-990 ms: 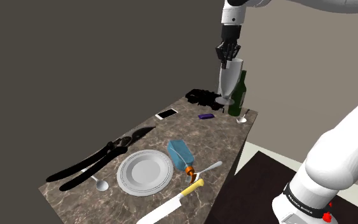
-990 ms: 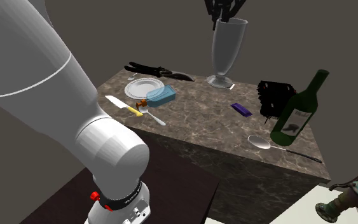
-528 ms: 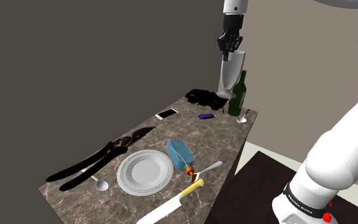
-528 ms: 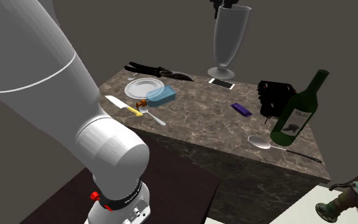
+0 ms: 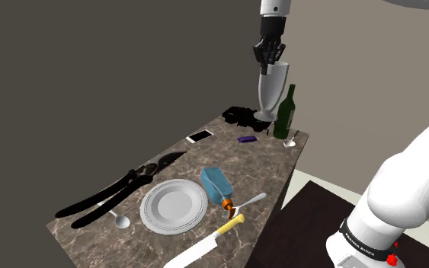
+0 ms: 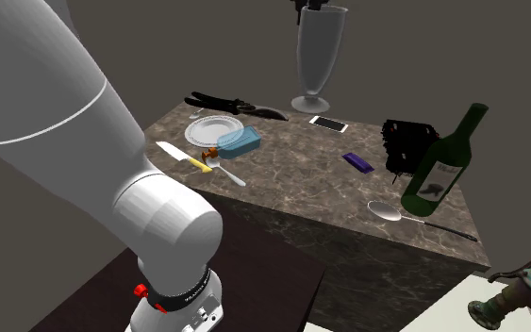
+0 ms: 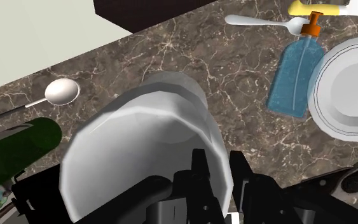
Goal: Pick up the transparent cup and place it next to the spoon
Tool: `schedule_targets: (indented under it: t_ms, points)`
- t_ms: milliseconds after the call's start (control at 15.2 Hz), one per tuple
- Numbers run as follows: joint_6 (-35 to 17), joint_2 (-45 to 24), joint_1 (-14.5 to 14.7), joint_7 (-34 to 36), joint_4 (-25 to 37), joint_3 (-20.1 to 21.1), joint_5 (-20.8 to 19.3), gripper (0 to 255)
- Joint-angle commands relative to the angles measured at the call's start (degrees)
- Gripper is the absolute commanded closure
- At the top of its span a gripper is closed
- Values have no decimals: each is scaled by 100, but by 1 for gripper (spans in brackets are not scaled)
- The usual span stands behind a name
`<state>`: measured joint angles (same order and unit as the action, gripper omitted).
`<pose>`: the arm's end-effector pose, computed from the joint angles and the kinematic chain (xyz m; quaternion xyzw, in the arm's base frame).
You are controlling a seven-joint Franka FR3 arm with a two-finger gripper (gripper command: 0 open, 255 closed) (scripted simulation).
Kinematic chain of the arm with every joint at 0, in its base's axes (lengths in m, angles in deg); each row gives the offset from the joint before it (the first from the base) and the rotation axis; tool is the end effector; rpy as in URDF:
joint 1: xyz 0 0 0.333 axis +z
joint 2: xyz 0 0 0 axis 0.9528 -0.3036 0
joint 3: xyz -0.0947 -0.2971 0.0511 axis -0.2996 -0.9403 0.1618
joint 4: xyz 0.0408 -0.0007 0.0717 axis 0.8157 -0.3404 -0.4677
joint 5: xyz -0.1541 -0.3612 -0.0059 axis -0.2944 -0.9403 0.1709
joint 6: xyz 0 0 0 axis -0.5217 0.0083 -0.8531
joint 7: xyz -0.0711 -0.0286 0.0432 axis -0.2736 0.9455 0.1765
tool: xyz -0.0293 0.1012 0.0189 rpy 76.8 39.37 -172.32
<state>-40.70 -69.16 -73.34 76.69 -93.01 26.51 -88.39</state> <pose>0.4692 -0.0249 0.6829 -0.9964 0.0820 0.0218 0.0017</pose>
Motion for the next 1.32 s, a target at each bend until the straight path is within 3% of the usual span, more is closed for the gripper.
schedule_targets:
  t_ms: [0, 594, 1254]
  points:
    - [-118, 115, 115, 307, -225, 181, 47, 255]
    - [-674, 288, 582, 1522, -928, 950, 288, 255]
    - [-1272, -122, 1100, 2875, -1060, 1824, 439, 255]
